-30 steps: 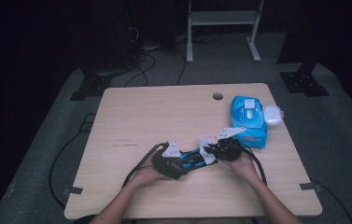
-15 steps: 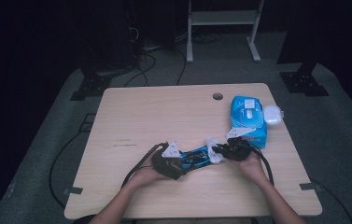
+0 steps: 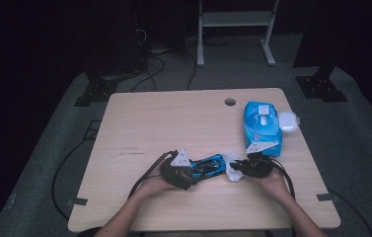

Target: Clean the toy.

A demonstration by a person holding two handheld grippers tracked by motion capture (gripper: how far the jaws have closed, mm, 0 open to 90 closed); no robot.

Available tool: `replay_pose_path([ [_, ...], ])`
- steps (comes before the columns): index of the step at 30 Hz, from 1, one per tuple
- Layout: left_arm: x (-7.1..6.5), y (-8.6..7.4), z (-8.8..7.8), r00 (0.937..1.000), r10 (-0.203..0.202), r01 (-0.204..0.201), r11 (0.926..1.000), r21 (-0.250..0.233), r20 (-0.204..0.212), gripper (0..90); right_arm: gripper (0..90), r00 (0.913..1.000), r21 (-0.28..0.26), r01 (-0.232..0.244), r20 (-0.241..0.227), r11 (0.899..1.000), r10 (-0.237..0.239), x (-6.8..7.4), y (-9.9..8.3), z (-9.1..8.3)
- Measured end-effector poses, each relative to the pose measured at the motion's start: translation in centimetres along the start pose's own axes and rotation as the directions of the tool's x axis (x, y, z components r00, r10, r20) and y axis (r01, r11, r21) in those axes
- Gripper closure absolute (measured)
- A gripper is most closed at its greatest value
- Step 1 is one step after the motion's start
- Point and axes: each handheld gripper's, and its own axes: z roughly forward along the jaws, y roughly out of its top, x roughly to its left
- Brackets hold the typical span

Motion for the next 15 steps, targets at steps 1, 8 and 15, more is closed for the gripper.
replay_pose_path([
  [1, 0.0, 0.0, 0.0, 1.0000, 0.000, 0.000, 1.0000, 0.000, -0.001, 23.7, 82.2, 1.0000, -0.003, -0.006, -0.006, 1.000, 0.006, -0.1, 0.0, 0.0],
  [8, 0.0, 0.0, 0.0, 1.0000, -0.004, 0.004, 1.0000, -0.002, 0.001, 23.7, 82.2, 0.9998, 0.004, -0.001, 0.020, 1.000, 0.001, -0.3, 1.1, 0.8],
  [15, 0.1, 0.0, 0.1, 1.0000, -0.001, 0.001, 1.0000, 0.002, 0.006, 23.7, 82.1, 0.9992, -0.028, 0.032, 0.023, 0.999, -0.032, 0.6, 3.4, 2.8],
])
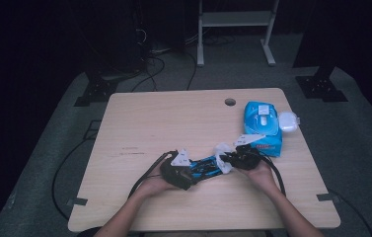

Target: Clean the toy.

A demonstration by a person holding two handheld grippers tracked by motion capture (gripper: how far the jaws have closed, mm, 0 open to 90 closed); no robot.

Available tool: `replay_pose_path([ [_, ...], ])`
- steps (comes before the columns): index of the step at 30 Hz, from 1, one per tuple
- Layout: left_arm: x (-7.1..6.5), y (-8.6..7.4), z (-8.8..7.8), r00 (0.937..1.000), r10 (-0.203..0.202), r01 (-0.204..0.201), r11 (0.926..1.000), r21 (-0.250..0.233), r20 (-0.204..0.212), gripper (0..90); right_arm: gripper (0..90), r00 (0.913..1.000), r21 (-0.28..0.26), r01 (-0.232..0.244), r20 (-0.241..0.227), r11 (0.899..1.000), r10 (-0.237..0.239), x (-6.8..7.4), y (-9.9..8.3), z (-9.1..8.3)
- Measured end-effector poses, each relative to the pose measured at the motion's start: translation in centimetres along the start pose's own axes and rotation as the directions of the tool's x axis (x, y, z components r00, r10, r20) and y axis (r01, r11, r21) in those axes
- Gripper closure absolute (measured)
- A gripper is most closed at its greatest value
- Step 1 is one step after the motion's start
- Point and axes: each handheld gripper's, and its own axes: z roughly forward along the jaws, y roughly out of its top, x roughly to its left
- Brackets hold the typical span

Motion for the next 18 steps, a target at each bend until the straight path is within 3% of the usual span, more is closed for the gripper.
replay_pose_path([
  [4, -0.1, 0.0, 0.0, 1.0000, 0.000, 0.000, 1.0000, 0.003, -0.006, 23.7, 82.0, 0.9994, -0.010, -0.029, -0.017, 1.000, 0.029, -0.7, 0.0, 0.3],
  [10, -0.1, 0.0, 0.0, 1.0000, 0.006, -0.006, 1.0000, 0.003, -0.006, 23.7, 81.9, 0.9992, 0.023, -0.039, -0.006, 0.999, 0.039, -0.7, -2.1, -1.9],
  [13, 0.0, 0.0, -0.1, 1.0000, 0.008, -0.008, 1.0000, 0.005, -0.004, 23.7, 81.9, 0.9985, 0.020, -0.046, -0.028, 0.999, 0.046, -0.5, -3.0, -2.6],
  [18, 0.0, 0.0, -0.1, 1.0000, 0.004, -0.004, 1.0000, 0.005, -0.003, 23.8, 81.8, 0.9983, 0.020, -0.056, -0.012, 0.998, 0.057, -1.1, -2.6, -2.1],
])
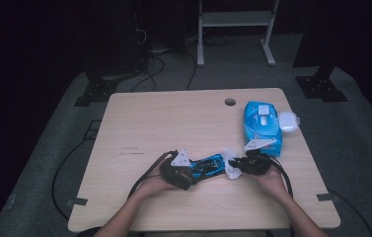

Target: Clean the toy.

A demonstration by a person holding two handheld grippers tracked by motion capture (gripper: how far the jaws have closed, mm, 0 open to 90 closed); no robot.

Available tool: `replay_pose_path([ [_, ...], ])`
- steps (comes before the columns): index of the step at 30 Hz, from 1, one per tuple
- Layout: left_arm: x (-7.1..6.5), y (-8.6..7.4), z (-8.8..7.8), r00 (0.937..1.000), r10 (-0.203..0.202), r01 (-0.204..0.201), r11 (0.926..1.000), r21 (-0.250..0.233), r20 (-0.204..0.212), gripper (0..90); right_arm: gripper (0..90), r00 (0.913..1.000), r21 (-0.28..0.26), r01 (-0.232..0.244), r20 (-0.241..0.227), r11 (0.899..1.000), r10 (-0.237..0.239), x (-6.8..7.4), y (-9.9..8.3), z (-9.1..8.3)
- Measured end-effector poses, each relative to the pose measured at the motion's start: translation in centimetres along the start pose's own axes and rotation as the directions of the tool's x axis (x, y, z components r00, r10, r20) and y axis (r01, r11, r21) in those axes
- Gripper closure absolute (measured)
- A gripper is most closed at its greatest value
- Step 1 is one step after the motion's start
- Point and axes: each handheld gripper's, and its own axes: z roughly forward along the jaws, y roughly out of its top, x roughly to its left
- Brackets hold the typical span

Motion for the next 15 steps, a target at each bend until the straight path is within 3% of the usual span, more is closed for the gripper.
replay_pose_path([
  [5, 0.0, 0.0, 0.0, 1.0000, 0.001, -0.001, 1.0000, 0.002, -0.002, 23.8, 81.7, 0.9997, -0.013, -0.025, -0.004, 1.000, 0.025, -0.6, -0.1, 0.2],
  [9, 0.1, 0.0, 0.1, 1.0000, -0.004, 0.004, 1.0000, -0.004, 0.004, 23.7, 81.8, 0.9996, 0.019, -0.029, -0.004, 0.999, 0.029, -0.5, -0.9, -0.5],
  [13, 0.0, 0.0, 0.1, 1.0000, -0.001, 0.001, 1.0000, -0.001, -0.002, 23.7, 82.0, 0.9998, 0.009, -0.001, -0.021, 1.000, 0.002, 0.6, -0.2, -0.5],
  [15, 0.0, 0.0, 0.0, 1.0000, 0.001, -0.001, 1.0000, 0.004, -0.005, 23.7, 82.1, 0.9993, 0.003, 0.037, -0.010, 0.999, -0.037, 1.7, 0.5, -0.1],
])
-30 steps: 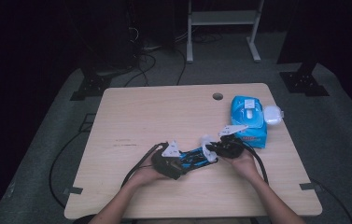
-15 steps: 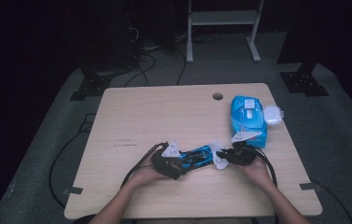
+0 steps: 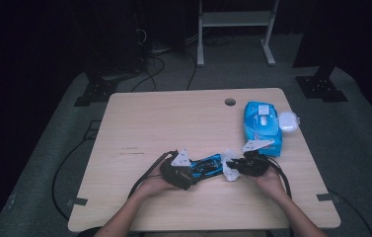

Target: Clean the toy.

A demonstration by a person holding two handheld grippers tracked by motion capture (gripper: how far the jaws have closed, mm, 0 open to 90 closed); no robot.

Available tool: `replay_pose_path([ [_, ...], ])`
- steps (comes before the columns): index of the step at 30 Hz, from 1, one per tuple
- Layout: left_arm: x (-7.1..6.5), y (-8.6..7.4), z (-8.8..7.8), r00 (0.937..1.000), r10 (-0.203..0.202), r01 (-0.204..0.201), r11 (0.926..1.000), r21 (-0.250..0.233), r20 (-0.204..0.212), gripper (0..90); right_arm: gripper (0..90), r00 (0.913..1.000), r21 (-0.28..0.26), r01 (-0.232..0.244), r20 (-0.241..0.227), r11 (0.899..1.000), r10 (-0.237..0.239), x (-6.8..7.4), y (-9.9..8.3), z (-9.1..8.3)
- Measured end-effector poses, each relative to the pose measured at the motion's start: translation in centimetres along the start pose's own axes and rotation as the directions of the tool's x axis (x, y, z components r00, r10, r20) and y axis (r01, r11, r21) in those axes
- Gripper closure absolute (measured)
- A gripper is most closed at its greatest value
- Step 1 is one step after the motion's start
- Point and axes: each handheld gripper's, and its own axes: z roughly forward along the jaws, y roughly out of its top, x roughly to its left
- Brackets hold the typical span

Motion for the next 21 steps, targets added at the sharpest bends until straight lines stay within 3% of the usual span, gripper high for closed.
replay_pose_path([
  [3, 0.0, 0.0, 0.1, 1.0000, -0.006, 0.006, 1.0000, -0.005, 0.001, 23.7, 82.1, 0.9983, -0.012, 0.019, -0.055, 1.000, -0.019, 1.3, 1.0, 0.8],
  [7, 0.1, 0.0, 0.1, 0.9999, -0.009, 0.009, 0.9999, -0.006, 0.006, 23.7, 82.1, 0.9945, -0.017, 0.066, -0.080, 0.998, -0.067, 3.0, 1.9, 1.8],
  [8, 0.0, 0.0, 0.1, 1.0000, -0.008, 0.008, 1.0000, -0.004, 0.006, 23.7, 82.1, 0.9920, -0.032, 0.063, -0.108, 0.998, -0.066, 3.4, 2.1, 2.0],
  [12, 0.1, 0.0, 0.1, 0.9999, -0.013, 0.013, 0.9999, -0.005, 0.009, 23.7, 82.1, 0.9829, -0.050, 0.113, -0.140, 0.992, -0.119, 5.2, 3.2, 2.4],
  [18, -0.1, 0.0, 0.1, 1.0000, -0.006, 0.006, 1.0000, 0.000, -0.001, 23.7, 82.1, 0.9726, -0.014, 0.144, -0.183, 0.990, -0.144, 6.8, 3.8, 5.4],
  [21, 0.0, 0.0, 0.1, 1.0000, -0.007, 0.007, 1.0000, -0.002, 0.005, 23.7, 82.2, 0.9713, -0.010, 0.157, -0.179, 0.988, -0.156, 6.6, 3.8, 5.5],
])
